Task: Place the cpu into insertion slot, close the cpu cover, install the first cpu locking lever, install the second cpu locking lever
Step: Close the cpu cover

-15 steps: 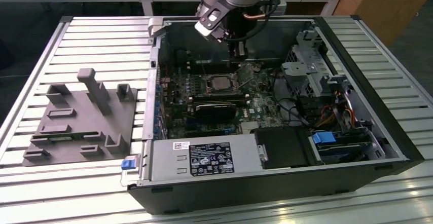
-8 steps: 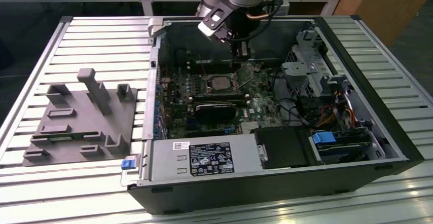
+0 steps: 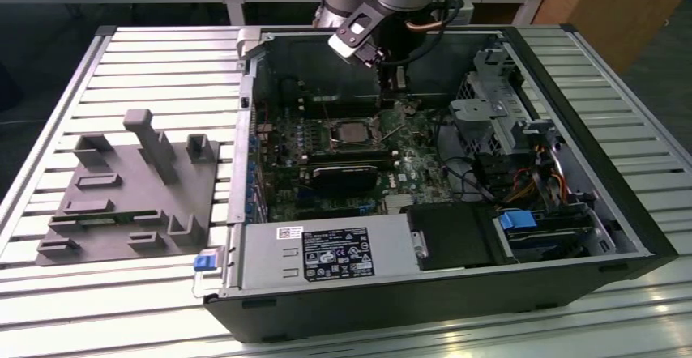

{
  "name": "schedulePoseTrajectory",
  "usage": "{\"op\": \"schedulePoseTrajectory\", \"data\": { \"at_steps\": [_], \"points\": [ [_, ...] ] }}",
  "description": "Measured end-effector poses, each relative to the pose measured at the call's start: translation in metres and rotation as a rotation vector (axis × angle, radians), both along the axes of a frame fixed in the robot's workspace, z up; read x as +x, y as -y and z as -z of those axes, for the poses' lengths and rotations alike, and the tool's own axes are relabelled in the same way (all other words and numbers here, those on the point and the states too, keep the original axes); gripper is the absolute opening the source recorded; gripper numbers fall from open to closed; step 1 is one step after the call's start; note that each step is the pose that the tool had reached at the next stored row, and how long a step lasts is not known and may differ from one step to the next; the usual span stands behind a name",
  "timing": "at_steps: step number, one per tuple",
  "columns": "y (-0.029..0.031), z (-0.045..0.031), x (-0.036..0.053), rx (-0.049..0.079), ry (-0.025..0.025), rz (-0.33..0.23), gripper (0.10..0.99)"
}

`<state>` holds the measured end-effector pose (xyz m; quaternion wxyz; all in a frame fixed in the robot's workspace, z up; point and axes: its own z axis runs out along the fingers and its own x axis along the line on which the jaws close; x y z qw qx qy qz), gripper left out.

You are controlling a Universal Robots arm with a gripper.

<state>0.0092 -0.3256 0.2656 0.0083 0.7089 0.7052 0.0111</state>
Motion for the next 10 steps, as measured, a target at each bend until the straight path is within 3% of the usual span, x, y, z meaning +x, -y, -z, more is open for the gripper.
{"op": "schedulePoseTrajectory", "data": {
  "at_steps": [10],
  "points": [
    [-0.0001,0.0001,0.0094,0.000,0.0001,0.000,0.106]
  ]
}}
